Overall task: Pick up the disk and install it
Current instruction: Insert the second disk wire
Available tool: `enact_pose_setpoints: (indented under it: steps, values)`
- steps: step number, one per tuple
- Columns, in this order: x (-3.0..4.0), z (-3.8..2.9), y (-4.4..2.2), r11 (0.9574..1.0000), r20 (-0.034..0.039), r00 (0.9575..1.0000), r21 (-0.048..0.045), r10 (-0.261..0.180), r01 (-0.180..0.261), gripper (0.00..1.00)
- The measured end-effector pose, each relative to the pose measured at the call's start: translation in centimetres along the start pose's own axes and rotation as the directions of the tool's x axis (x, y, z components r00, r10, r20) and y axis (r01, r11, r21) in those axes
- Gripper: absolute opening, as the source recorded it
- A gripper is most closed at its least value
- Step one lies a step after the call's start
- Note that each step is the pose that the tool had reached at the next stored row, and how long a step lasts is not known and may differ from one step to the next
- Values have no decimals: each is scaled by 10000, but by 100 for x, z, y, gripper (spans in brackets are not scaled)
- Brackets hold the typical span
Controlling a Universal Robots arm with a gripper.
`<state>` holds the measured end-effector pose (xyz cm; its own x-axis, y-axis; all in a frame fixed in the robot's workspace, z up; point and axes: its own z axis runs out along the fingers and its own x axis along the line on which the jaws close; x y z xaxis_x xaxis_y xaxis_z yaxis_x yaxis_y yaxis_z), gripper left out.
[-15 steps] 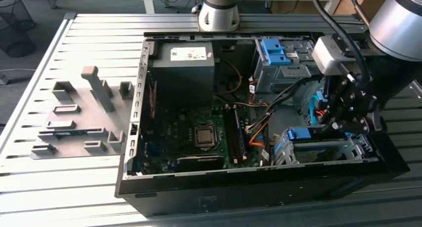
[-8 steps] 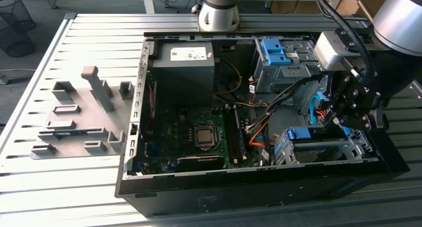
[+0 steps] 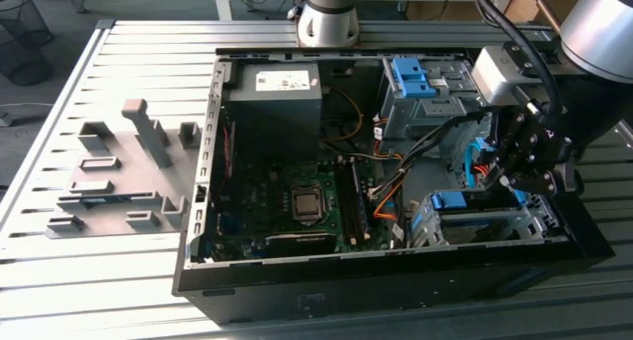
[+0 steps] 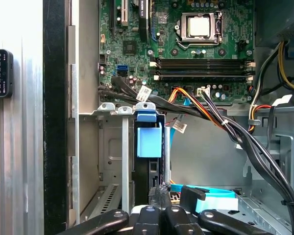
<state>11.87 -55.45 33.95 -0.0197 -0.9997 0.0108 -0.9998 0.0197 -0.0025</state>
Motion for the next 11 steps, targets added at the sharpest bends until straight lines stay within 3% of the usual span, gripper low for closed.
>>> enact_pose_setpoints:
  steps: [11]
  values:
    - [3, -12, 8, 10000, -6, 10000, 0, -2, 2, 11]
